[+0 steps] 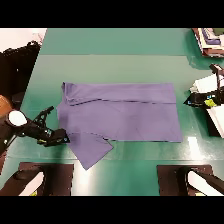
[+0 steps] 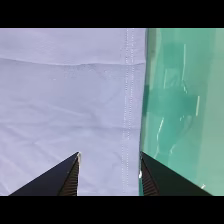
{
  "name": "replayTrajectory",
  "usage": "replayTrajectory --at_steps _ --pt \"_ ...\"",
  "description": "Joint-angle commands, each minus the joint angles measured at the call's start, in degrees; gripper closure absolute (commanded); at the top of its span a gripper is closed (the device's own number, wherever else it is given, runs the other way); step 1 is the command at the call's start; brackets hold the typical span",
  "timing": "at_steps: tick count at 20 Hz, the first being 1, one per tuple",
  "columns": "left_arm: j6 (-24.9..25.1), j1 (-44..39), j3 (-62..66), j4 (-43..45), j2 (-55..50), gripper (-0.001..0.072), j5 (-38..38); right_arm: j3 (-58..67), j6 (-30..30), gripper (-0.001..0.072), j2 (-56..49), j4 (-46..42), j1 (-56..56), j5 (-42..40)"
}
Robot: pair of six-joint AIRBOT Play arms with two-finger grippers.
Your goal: Fold the shirts.
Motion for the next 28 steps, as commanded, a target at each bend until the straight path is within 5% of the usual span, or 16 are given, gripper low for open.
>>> replayTrajectory --at_steps 1,6,18,28 --pt "-0.4 0.0 -4.8 -4.9 0.7 0.0223 6.1 -0.4 0.0 0.0280 0.5 2.4 0.0 -0.2" --pt "-0.4 0.0 -7.1 -5.4 0.7 0.0223 9.2 -0.4 0.0 0.0279 0.5 2.4 0.0 -0.4" --pt "1.6 0.0 -3.4 -1.6 0.7 0.0223 -0.6 -0.4 0.0 0.0280 0.5 2.4 0.0 -0.7" --pt "1.5 0.0 -9.4 -8.3 0.7 0.0224 11.8 -0.4 0.0 0.0280 0.5 2.4 0.0 -0.2"
